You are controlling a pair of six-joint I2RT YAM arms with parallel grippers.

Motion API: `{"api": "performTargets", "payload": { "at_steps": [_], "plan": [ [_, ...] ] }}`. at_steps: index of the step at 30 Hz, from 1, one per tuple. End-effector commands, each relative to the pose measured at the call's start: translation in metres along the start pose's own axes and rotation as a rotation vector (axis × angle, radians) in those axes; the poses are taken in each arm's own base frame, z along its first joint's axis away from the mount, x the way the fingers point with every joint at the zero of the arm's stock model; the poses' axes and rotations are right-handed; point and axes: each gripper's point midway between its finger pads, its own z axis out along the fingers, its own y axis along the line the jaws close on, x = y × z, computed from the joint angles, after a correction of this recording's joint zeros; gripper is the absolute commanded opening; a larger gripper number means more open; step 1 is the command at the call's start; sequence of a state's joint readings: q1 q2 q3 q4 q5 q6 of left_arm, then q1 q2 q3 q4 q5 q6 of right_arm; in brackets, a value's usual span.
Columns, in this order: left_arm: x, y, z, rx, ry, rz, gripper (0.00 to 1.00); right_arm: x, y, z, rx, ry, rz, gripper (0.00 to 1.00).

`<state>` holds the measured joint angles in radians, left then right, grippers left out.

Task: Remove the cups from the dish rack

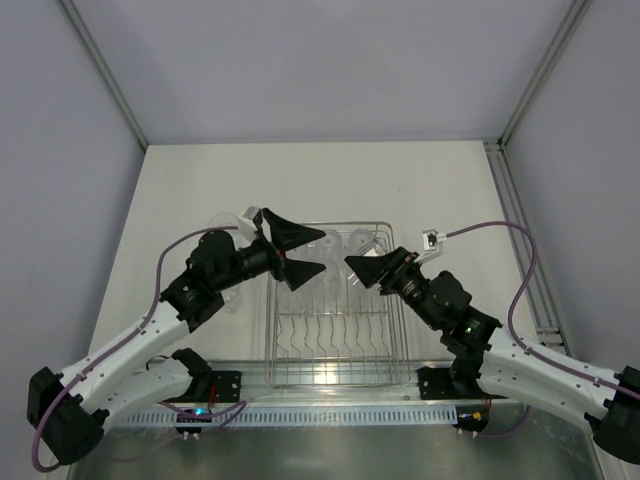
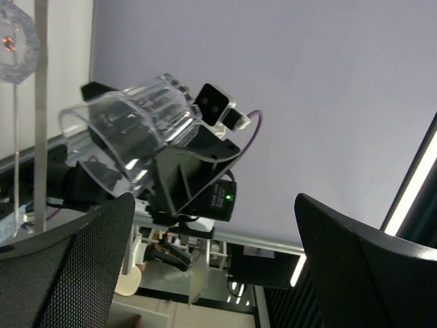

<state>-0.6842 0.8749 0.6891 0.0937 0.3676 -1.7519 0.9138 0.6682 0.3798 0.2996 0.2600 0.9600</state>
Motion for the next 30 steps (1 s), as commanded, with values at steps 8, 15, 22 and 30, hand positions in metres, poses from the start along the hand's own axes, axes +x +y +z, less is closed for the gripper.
{"api": "performTargets", "payload": {
  "at_steps": [8, 15, 22, 30],
  "plan": [
    [0.018, -0.028, 0.036, 0.125, 0.081, -0.077, 0.99, -0.033, 0.058, 0.005, -0.346, -0.227, -0.110, 0.04],
    [0.013, -0.033, 0.024, 0.132, 0.022, -0.062, 0.99, -0.044, 0.048, -0.005, -0.309, -0.277, -0.134, 0.04],
    [0.007, -0.031, 0.015, 0.124, -0.027, -0.071, 0.98, -0.054, 0.044, -0.020, -0.324, -0.310, -0.144, 0.04],
    [0.031, -0.043, 0.043, 0.123, 0.131, -0.076, 0.98, -0.048, 0.066, -0.026, -0.463, -0.302, -0.183, 0.04]
  ]
}}
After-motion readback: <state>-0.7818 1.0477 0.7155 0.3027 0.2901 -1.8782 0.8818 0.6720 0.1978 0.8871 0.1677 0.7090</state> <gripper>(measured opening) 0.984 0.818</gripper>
